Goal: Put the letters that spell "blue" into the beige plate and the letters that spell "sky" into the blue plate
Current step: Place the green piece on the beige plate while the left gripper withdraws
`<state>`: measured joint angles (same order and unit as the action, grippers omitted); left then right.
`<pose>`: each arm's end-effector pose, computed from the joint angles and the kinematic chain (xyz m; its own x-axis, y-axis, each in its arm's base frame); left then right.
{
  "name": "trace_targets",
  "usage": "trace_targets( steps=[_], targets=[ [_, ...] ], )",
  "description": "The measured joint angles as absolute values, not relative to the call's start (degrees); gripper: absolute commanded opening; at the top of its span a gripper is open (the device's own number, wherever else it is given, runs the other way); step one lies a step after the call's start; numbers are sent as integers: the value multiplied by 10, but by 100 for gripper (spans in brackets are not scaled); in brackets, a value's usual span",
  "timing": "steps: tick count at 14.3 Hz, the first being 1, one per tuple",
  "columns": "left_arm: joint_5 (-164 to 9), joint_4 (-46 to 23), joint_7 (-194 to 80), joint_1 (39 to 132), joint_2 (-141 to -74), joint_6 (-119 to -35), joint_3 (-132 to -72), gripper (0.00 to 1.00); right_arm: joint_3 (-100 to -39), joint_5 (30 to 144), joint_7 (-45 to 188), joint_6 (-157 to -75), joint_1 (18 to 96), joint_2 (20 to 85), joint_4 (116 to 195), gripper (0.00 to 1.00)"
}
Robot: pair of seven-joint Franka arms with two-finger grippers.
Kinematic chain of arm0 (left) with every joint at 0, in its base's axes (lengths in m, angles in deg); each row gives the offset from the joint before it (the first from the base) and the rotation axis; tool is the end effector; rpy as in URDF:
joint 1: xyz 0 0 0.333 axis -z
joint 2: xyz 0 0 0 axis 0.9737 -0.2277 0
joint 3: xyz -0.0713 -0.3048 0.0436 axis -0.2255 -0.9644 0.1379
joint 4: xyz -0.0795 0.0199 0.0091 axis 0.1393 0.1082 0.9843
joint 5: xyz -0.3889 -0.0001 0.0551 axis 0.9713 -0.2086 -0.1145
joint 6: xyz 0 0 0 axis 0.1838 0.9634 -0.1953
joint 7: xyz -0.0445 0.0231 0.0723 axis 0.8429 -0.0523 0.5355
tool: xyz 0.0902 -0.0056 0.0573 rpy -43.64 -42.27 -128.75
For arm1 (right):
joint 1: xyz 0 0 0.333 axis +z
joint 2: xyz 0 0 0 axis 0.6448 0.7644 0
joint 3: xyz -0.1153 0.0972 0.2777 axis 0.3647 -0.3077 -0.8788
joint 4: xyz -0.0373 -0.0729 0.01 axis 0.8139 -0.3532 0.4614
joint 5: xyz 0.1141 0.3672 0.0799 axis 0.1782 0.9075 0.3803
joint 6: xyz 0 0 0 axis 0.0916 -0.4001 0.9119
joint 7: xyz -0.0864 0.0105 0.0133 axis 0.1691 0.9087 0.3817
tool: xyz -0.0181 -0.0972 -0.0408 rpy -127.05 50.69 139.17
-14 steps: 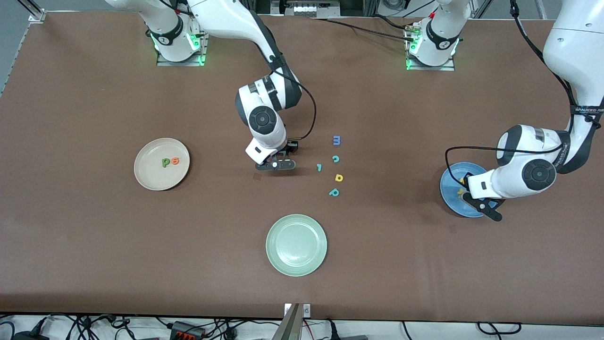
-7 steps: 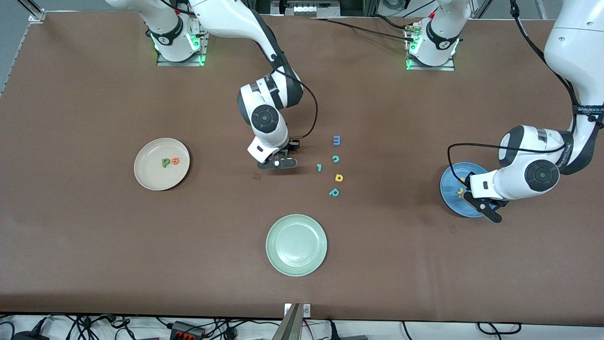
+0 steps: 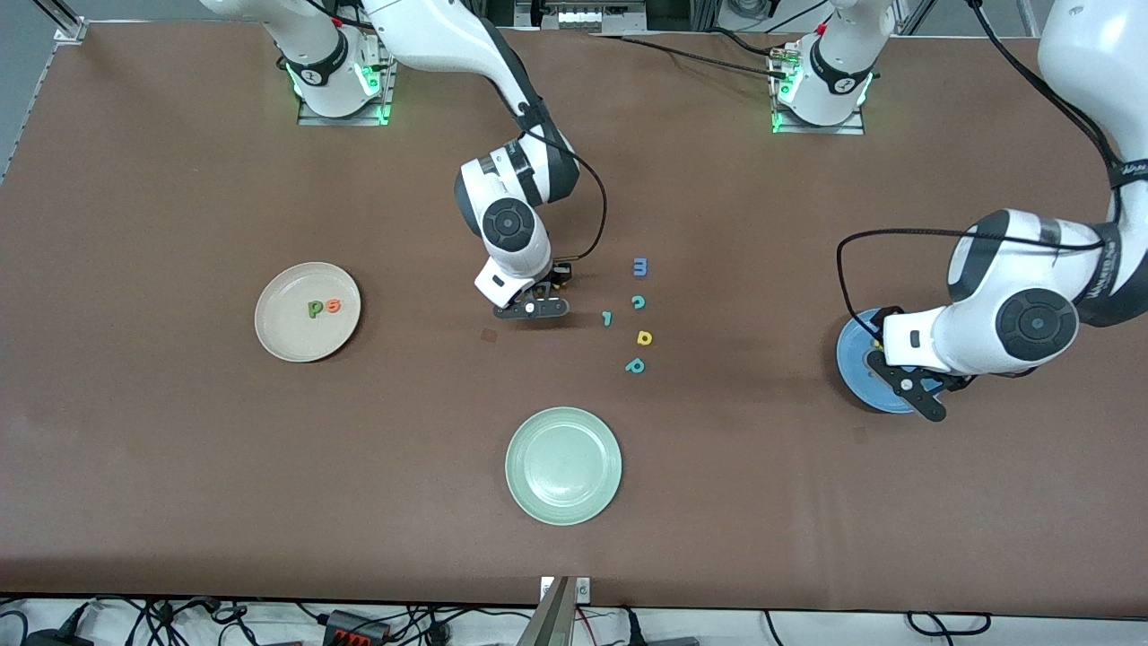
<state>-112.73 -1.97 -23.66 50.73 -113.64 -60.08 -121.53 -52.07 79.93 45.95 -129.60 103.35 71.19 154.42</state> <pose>0.6535 -0.0356 0.3544 0.6794 -0.6841 -0.2651 -0.7024 -0.7110 0.0347 0.4808 0.4512 0.1759 0.9871 0.0758 -0.1413 0.0711 -0.9967 -0.0384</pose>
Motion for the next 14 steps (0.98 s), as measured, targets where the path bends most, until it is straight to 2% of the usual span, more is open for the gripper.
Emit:
trace_targets(
  steps=[1,2,5,7,9,11,12,14],
  targets=[
    [-1127,4,-249,507,-1135,-559,-1232,100,-521,799,459,-1296,1034,712,1544,15],
    [-1127,27,-266,507,-1134,-518,-1250,100,-520,799,459,-1296,1033,712,1544,10],
    [-1122,83,-321,509,-1131,-419,-1288,100,-520,799,459,-1296,1033,712,1544,9],
    [-1086,100,-361,514,-1126,-402,-1280,100,-518,799,459,-1296,1032,712,1544,9],
    [-1023,108,-397,548,-1104,-394,-1212,100,-506,799,459,-1289,1030,710,1543,9],
    [-954,118,-404,614,-1075,-386,-1092,100,-478,799,460,-1265,1027,706,1540,9],
    [-924,124,-404,641,-1063,-386,-1040,100,-454,799,463,-1242,1027,704,1538,9],
    [-894,132,-404,662,-1047,-390,-984,100,-392,799,500,-1186,1025,698,1537,9]
  ],
)
